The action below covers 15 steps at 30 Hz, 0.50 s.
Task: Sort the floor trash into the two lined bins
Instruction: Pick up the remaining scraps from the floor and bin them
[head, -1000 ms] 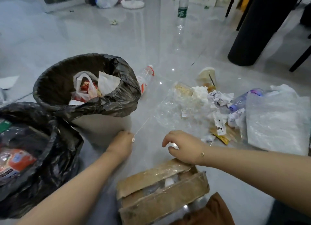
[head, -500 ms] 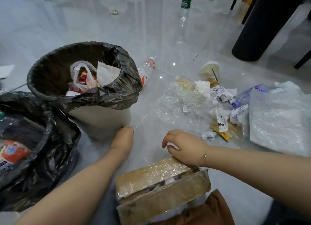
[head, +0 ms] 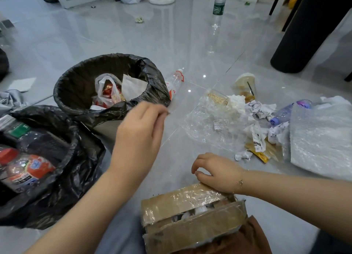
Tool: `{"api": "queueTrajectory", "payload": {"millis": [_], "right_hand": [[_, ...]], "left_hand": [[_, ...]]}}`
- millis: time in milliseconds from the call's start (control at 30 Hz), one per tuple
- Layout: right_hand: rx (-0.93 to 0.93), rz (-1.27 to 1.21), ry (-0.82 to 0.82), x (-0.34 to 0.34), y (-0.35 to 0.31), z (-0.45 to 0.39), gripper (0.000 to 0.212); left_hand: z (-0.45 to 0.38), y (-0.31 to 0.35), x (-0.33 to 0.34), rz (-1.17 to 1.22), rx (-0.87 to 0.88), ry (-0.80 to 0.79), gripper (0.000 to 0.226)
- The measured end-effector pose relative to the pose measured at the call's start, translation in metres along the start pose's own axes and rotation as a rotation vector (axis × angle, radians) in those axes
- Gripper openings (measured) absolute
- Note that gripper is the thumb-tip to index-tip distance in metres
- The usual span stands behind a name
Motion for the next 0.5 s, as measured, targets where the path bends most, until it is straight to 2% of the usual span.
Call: {"api": "queueTrajectory", "payload": {"millis": [67, 133, 200, 267, 333, 400, 500], "right_hand": [[0.006, 0.005, -0.003, -0.001, -0.002, 0.0, 0.028], [0.003, 0.01, -0.001, -0.003, -0.005, 0.0, 0.027], [-0.013, 0.018, -0.001, -0.004, -0.009, 0.0, 0.028], [-0.025, 0.028, -0.015, -0.003, -0.012, 0.001, 0.029], [-0.032, 0.029, -0.024, -0.002, -0.012, 0.001, 0.029], [-0.033, 0.017, -0.026, -0.002, -0.01, 0.002, 0.028], [-0.021, -0.044, -0.015, -0.004, -0.008, 0.006, 0.027]], "left_hand": [[-0.025, -0.008, -0.012, -0.097, -0.029, 0.05, 0.009], [-0.045, -0.028, -0.011, -0.197, -0.124, 0.014, 0.011], [-0.059, -0.055, -0.005, -0.306, -0.255, -0.128, 0.018], [-0.065, -0.075, 0.002, -0.401, -0.373, -0.336, 0.025], [-0.067, -0.084, 0.004, -0.448, -0.408, -0.442, 0.033], [-0.067, -0.08, 0.002, -0.456, -0.416, -0.437, 0.036], [-0.066, -0.058, -0.001, -0.411, -0.333, -0.325, 0.032]]}}
Point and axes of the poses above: each hand's wrist, its own z-axis away from the middle knuckle, its own x-axis out of the palm, y = z × x, the point moved 3 cm from there along -z, towards the middle knuckle
